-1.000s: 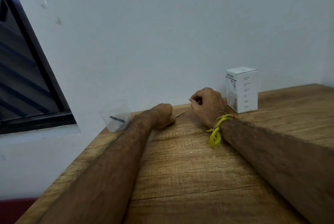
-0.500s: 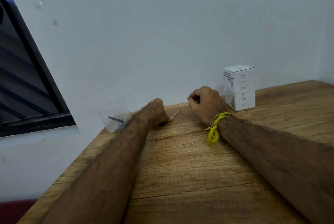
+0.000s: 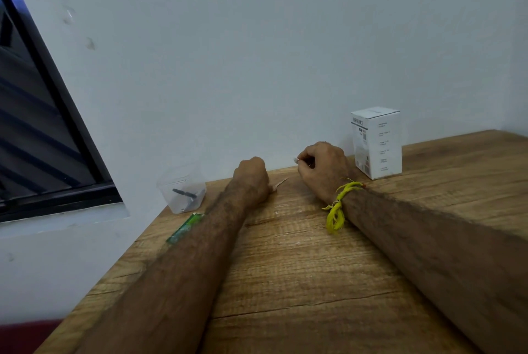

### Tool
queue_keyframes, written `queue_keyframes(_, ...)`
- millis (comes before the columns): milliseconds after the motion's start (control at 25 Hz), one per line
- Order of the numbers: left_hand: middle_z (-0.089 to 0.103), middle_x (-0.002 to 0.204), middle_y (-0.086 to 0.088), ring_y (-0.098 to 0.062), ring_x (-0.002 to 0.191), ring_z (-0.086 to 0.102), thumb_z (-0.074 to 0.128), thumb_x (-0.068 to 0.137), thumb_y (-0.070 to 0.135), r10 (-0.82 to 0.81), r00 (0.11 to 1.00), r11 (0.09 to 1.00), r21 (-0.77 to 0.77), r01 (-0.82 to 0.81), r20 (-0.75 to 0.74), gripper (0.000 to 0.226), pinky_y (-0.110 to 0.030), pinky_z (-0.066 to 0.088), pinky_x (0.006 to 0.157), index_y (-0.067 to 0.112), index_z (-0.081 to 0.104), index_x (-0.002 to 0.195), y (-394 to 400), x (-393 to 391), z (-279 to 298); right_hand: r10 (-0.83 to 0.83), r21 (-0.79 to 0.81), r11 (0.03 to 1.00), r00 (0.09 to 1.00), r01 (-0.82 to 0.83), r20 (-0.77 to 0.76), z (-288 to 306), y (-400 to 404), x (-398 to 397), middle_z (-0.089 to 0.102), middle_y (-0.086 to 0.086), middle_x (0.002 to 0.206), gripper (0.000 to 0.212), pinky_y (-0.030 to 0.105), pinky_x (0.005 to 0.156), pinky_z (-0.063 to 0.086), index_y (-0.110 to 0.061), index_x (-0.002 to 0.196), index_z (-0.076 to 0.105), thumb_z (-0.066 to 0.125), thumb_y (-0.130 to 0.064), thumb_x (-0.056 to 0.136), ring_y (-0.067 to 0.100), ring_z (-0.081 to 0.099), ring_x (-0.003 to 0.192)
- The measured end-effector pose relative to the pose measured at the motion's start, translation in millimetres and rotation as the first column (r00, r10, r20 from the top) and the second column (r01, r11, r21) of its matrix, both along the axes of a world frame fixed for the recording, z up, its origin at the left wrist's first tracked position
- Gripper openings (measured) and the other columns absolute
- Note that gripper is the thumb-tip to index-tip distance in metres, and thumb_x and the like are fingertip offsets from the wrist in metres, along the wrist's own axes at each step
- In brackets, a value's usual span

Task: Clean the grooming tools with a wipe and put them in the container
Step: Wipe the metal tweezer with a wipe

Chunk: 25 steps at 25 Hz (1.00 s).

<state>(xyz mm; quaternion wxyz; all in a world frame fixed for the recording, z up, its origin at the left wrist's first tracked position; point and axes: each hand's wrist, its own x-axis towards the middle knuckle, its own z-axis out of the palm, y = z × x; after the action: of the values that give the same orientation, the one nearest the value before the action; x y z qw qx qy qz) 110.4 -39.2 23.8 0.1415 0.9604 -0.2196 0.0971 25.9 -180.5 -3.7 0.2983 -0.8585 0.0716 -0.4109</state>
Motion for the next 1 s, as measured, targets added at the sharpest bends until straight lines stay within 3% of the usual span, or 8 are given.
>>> queue_keyframes(160,0.069,0.111,-0.01,-0.023,0.102,0.066,0.083,0.08,0.027,0.027,0.996,0.999,0.028,-0.024,-0.085,0.043,-0.036,0.058,0.088,0.004,0.066,0.112,-4.7,8.6,5.9,0.001,-0.001,1.0,1.0,-0.001,0.012,-0.4,-1.4,1.8,0.068,0.001,0.098,0.013,0.032,0.08,0.053,-0.016,0.092,0.076,0.064,-0.02,0.087,0.017,0.063,0.091)
queue_keyframes(360,0.059,0.114,-0.007,-0.02,0.099,0.053,0.054,0.102,0.024,-0.046,0.995,0.961,0.266,0.068,-0.087,0.028,-0.03,0.042,0.078,0.005,0.056,0.123,-7.1,2.6,3.3,-0.007,0.007,1.0,1.0,0.007,0.02,-1.8,-2.4,2.8,0.071,0.001,0.096,0.013,0.033,0.078,0.055,-0.017,0.091,0.076,0.065,-0.021,0.086,0.017,0.064,0.089)
queue_keyframes(560,0.049,0.088,-0.001,-0.015,0.08,0.049,0.046,0.104,0.018,-0.126,0.992,0.947,0.297,0.122,-0.005,0.013,-0.027,0.04,0.069,0.013,0.051,0.093,-5.0,-11.2,-1.3,-0.001,0.006,1.0,0.999,0.001,0.04,-2.1,-2.2,4.3,0.071,0.001,0.094,0.011,0.031,0.076,0.054,-0.017,0.089,0.076,0.066,-0.021,0.086,0.016,0.064,0.087)
queue_keyframes(640,0.051,0.085,-0.001,-0.013,0.075,0.049,0.045,0.104,0.019,-0.13,0.991,0.979,0.157,0.133,-0.027,0.016,-0.026,0.04,0.062,0.012,0.05,0.091,3.0,-12.2,-2.4,-0.003,0.008,1.0,0.999,0.003,0.039,-2.8,-2.2,5.0,0.07,0.001,0.094,0.01,0.03,0.076,0.053,-0.018,0.088,0.076,0.066,-0.021,0.085,0.016,0.064,0.087)
queue_keyframes(720,0.061,0.089,-0.005,-0.015,0.078,0.055,0.048,0.104,0.018,-0.126,0.985,0.981,-0.164,0.106,-0.121,0.017,-0.033,0.05,0.068,0.011,0.056,0.092,14.8,-14.8,-5.6,-0.014,0.013,1.0,0.999,0.014,0.036,-4.2,-2.1,6.0,0.068,0.0,0.095,0.01,0.028,0.075,0.05,-0.018,0.088,0.075,0.066,-0.02,0.085,0.016,0.063,0.088)
queue_keyframes(840,0.067,0.082,-0.007,-0.014,0.069,0.059,0.053,0.101,0.005,-0.161,0.947,0.723,-0.686,-0.079,-0.279,0.013,-0.03,0.056,0.065,0.007,0.065,0.104,34.7,-37.7,-11.4,-0.013,0.003,1.0,0.999,0.013,0.039,-4.4,-2.2,5.3,0.065,0.0,0.093,0.01,0.024,0.072,0.042,-0.017,0.088,0.075,0.065,-0.02,0.085,0.015,0.06,0.087)
queue_keyframes(920,0.066,0.074,-0.006,-0.01,0.059,0.058,0.054,0.1,-0.001,-0.213,0.93,0.56,-0.818,-0.134,-0.298,0.017,-0.021,0.053,0.055,0.003,0.067,0.109,46.3,-55.5,-14.0,-0.007,-0.011,1.0,0.999,0.007,0.039,-3.8,-2.2,5.5,0.064,-0.001,0.091,0.01,0.025,0.071,0.042,-0.017,0.088,0.074,0.065,-0.02,0.086,0.016,0.06,0.086)
queue_keyframes(1000,0.069,0.07,-0.006,-0.008,0.055,0.062,0.058,0.099,0.0,-0.238,0.93,0.477,-0.868,-0.139,-0.28,0.014,-0.019,0.054,0.053,0.001,0.07,0.104,53.4,-74.1,-18.4,0.002,-0.018,1.0,0.999,-0.002,0.038,-3.5,-2.5,4.6,0.064,-0.001,0.091,0.009,0.03,0.074,0.049,-0.018,0.088,0.074,0.065,-0.019,0.086,0.016,0.061,0.086)
